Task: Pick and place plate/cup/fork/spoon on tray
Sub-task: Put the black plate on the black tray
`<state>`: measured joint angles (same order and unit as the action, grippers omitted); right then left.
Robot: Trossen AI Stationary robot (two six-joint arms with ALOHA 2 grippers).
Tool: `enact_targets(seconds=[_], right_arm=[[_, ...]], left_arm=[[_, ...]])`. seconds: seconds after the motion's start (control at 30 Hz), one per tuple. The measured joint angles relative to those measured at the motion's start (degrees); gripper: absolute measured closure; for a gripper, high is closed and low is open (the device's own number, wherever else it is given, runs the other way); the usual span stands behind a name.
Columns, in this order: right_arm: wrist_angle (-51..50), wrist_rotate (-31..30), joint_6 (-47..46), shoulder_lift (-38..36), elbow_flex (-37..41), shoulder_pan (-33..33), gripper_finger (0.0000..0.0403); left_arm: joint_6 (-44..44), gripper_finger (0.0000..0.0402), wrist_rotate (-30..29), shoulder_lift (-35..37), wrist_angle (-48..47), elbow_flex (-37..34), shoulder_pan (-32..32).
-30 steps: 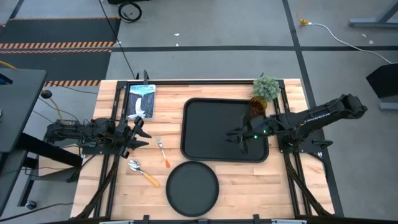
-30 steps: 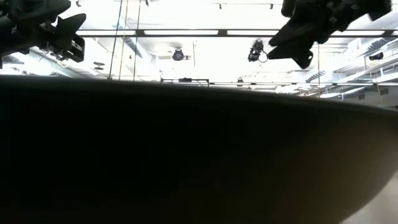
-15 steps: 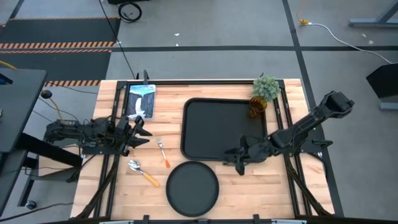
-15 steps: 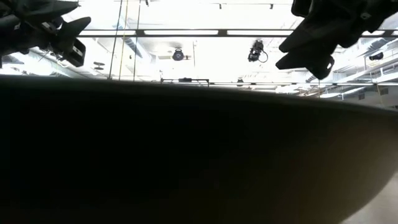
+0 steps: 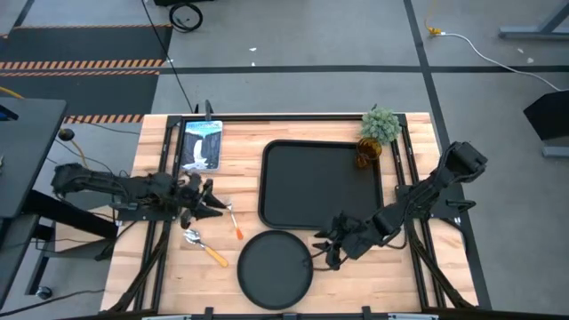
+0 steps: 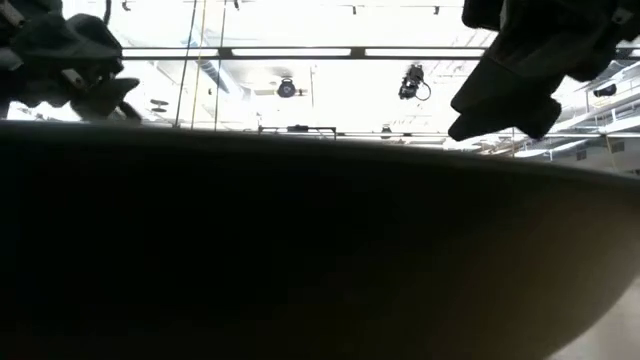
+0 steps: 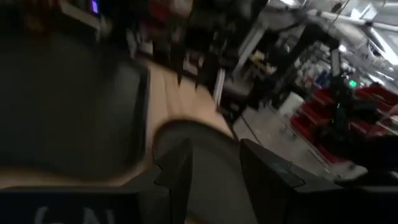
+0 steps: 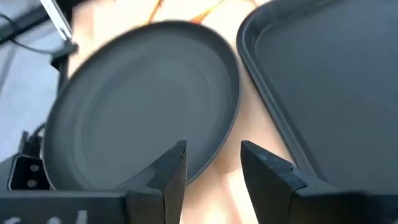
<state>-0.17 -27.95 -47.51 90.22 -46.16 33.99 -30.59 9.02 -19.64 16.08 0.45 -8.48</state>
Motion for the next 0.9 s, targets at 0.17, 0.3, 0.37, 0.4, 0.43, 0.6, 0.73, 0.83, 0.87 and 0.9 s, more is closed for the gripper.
enact_targets(seconds=[0.17,0.3,0.37,0.4,0.43,0.6,0.73,0.83,0.87,0.9], right_arm=[[-11.5,0.5,-0.3,4.4,-8.5,0.6,0.0245],[-15.8,1.8,-0.3,8.1,-13.7,0.5,0.0245],[-18.4,2.6,-0.9,9.7,-16.1,0.6,0.0245],[-19.8,2.9,-1.7,10.4,-17.2,0.5,0.0245],[-21.1,3.3,-2.8,11.0,-18.0,0.2,0.0245],[-22.7,7.5,-9.2,11.6,-18.6,-1.7,0.0245],[-23.6,8.3,-13.0,12.0,-18.5,-2.4,0.0245],[-23.8,8.2,-15.1,12.0,-18.5,-2.5,0.0245],[-23.8,8.0,-15.7,12.0,-18.5,-2.5,0.0245],[-23.8,7.6,-16.1,12.0,-18.5,-2.5,0.0245]], left_arm=[[-4.0,0.0260,-3.7,-6.4,0.0,0.0,-4.8],[-8.0,0.0260,-7.2,-10.3,0.8,0.0,-8.7],[-9.6,0.0260,-9.2,-11.8,1.7,0.0,-10.8],[-10.3,0.0260,-10.3,-12.5,2.1,0.0,-11.8],[-10.9,0.0260,-11.5,-13.3,2.7,0.0,-12.7],[-12.2,0.0260,-17.7,-16.3,6.1,0.0,-17.1],[-14.2,0.0260,-20.8,-18.5,7.2,0.2,-19.6],[-15.0,0.0260,-22.1,-20.5,6.1,1.5,-21.0],[-15.0,0.0260,-22.5,-21.6,6.3,2.3,-21.3],[-14.8,0.0260,-22.7,-22.5,6.6,3.1,-21.6]])
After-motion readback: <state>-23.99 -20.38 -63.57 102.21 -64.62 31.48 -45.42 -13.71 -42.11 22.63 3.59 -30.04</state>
